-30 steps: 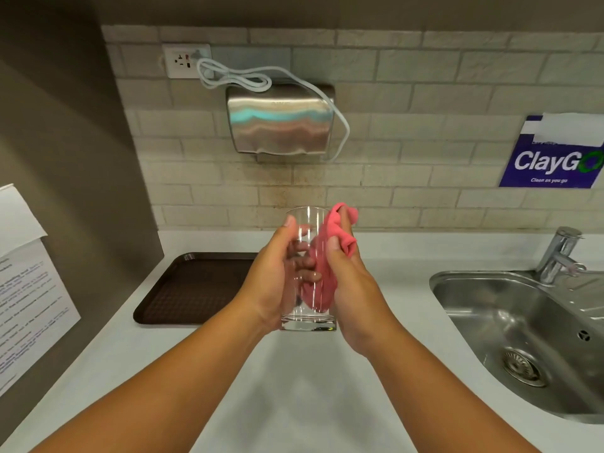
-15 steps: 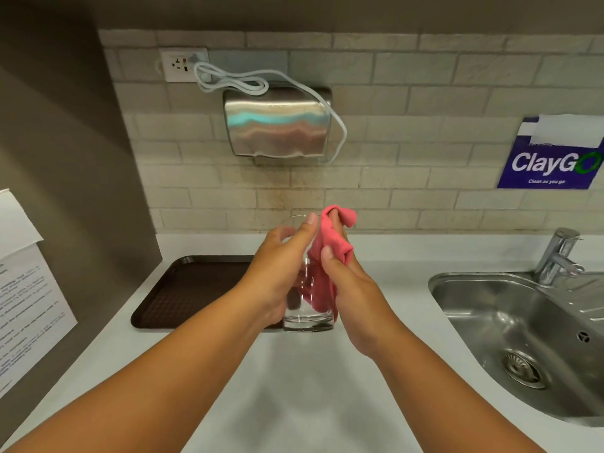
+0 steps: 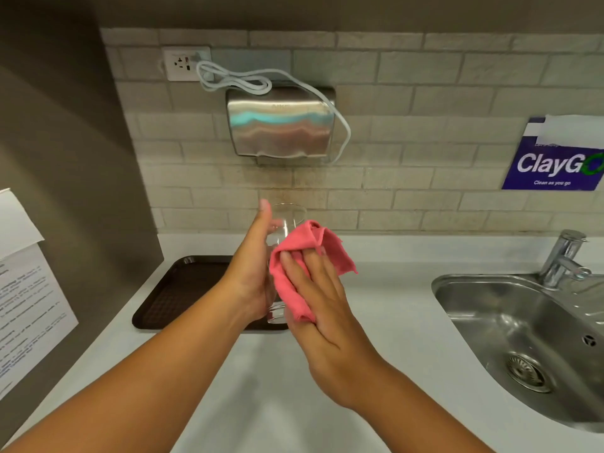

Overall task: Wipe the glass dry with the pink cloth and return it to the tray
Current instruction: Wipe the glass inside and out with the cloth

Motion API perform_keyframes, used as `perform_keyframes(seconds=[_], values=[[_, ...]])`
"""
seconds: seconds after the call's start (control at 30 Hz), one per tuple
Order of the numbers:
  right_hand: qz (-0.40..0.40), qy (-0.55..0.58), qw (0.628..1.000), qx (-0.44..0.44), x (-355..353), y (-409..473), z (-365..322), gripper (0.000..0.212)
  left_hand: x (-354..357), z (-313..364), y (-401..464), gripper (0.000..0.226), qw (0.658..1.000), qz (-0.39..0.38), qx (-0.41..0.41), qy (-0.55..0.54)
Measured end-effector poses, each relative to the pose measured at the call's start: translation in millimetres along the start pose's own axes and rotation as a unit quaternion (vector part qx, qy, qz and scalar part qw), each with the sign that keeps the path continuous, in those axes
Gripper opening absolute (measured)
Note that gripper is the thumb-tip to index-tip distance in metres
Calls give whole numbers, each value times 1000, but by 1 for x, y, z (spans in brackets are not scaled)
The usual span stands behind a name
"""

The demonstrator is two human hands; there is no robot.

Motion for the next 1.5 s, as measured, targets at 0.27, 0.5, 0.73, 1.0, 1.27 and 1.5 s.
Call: perform_keyframes(seconds=[0.27, 0.5, 0.73, 1.0, 1.27, 1.5], values=[[50, 150, 987, 29, -25, 43, -4, 60, 17, 12, -7, 57, 992, -68, 86, 61], [148, 405, 883, 185, -39, 31, 32, 64, 19, 10, -7, 68, 989, -103, 103, 26], [132, 471, 844, 221, -7, 4, 46, 47, 0, 22, 2, 80, 988, -3, 157, -15], [72, 469, 859, 193, -10, 7, 35, 52, -4, 23, 4, 74, 962, 96, 161, 200], [85, 332, 933, 108, -7, 13, 22, 67, 11, 35, -7, 119, 957, 149, 133, 213], [96, 168, 981, 22, -17, 13, 4, 60, 6, 15, 3, 71, 985, 70, 88, 128]])
Point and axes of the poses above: each hand's wrist, its own y-axis towards the middle knuckle, its own x-axis out of the palm, z = x × y, the point moved 7 cm from there along y, towards the middle knuckle, and after that the axes turned 13 degrees about y, right-handed, at the moved point
